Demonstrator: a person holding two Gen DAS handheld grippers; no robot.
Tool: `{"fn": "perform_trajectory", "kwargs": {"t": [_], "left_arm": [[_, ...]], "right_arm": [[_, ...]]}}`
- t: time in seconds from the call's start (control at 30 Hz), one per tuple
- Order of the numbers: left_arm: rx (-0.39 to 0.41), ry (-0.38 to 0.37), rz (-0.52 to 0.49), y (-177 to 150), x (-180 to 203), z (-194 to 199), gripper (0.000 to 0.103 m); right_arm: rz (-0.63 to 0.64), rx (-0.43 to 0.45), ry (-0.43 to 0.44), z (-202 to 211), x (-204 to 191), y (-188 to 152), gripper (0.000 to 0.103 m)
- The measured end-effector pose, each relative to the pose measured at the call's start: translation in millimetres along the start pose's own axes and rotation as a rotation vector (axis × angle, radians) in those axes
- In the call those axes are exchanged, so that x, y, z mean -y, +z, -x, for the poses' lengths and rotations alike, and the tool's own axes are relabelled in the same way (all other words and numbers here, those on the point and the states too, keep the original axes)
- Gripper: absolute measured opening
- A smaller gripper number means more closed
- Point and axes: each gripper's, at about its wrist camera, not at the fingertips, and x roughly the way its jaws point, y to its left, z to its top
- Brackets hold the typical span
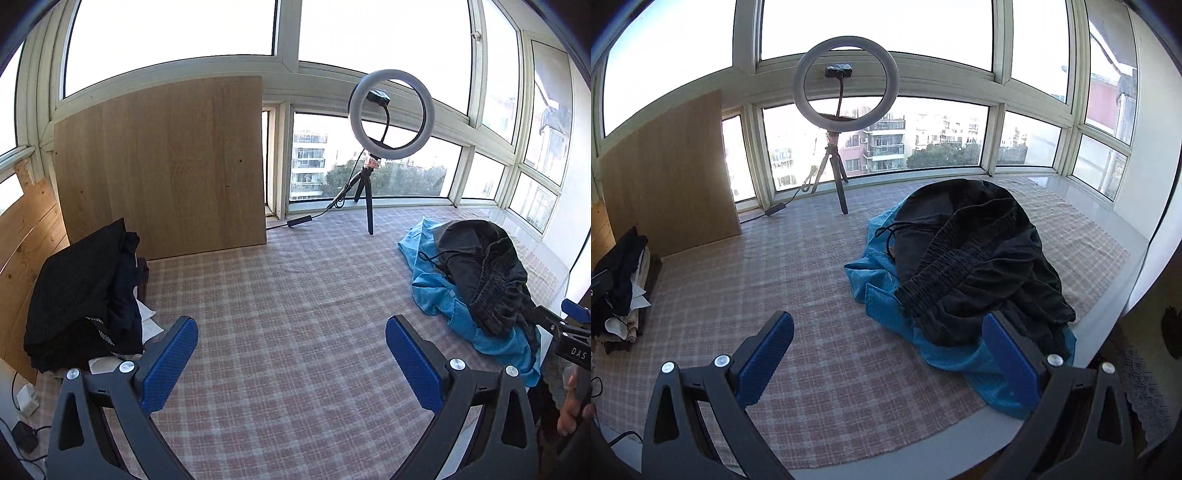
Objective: Fold clothes
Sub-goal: 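Grasp the black trousers waistband with the left gripper while the right gripper grasps beside it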
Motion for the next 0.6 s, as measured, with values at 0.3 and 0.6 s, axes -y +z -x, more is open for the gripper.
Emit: {"fn": "perform_trajectory", "kwargs": {"t": [0.3,0.6], "left_arm": [[-0.037,-0.099,-0.104,18.0,104.2,-41.7,0.102],[-0.062,-0.191,-0.226,53.0,253.7,-118.6,0.102]], "right_arm": [[-0.09,-0.013,-0.089,-37.9,115.2,29.3,0.103],[-0.004,-0.041,-0.021,-122.4,198.0,96.5,0.093]]}}
